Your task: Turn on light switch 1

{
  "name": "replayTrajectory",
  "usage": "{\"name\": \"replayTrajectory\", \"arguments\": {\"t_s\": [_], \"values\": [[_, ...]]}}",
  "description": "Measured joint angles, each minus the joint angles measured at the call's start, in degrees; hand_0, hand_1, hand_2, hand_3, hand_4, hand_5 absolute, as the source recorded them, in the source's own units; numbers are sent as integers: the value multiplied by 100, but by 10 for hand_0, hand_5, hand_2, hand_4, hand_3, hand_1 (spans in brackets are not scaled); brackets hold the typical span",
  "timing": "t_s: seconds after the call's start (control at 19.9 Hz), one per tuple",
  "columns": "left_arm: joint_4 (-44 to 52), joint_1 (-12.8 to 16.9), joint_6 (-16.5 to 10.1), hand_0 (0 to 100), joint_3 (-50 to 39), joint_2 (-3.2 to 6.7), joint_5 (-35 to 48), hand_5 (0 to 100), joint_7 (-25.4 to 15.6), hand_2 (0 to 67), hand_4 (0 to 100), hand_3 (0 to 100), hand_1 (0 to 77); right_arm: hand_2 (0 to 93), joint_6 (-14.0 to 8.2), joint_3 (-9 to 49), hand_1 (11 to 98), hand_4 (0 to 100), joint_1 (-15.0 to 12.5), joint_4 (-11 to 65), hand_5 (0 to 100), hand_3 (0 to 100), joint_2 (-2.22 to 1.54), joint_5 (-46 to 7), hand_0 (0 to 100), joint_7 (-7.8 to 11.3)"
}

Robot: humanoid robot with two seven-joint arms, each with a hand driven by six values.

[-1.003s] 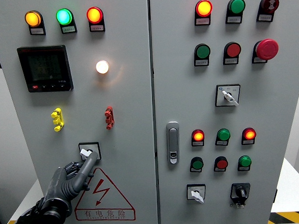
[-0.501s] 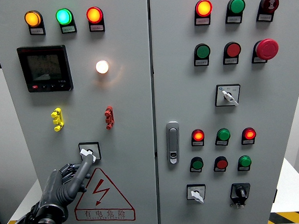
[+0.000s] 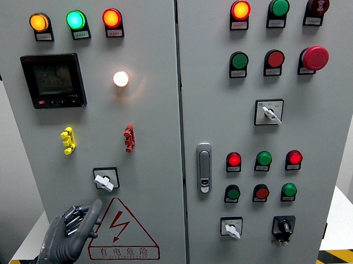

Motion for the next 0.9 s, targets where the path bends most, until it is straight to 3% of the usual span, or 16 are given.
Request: {"name": "replayTrajectory", "arguments": {"t_s": [0.1,0.25,0.35,0.6,0.7,0.9], "values": [[80,265,-326,0,-1,71,-785,697,-374,351,867,768,390,0,0,0,198,194,0,0,105,197,0,0,0,0],[414,731,-783,0,69,361,-1456,598,-1014,319,786,687,351,0,0,1,199,194,0,0,105,197,0,0,0,-1],[698,1019,-885,0,182,493,-1541,581,-1380,304,742,630,331,0,-2,2,199,194,0,0,105,197,0,0,0,-1],[1769,1639,-928,0,446,615,-1677,595,-1969,275,678,549,308,0,-3,2,183,194,-1,0,105,198,0,0,0,-1],[2515,1719,-931,0,699,795,-1899,603,-2299,268,671,528,295,0,-3,5,192,194,-2,0,105,197,0,0,0,-2],[4047,1716,-924,0,1886,1327,-2664,619,-3103,251,657,506,257,0,-3,4,199,194,-1,0,105,197,0,0,0,-2]]}}
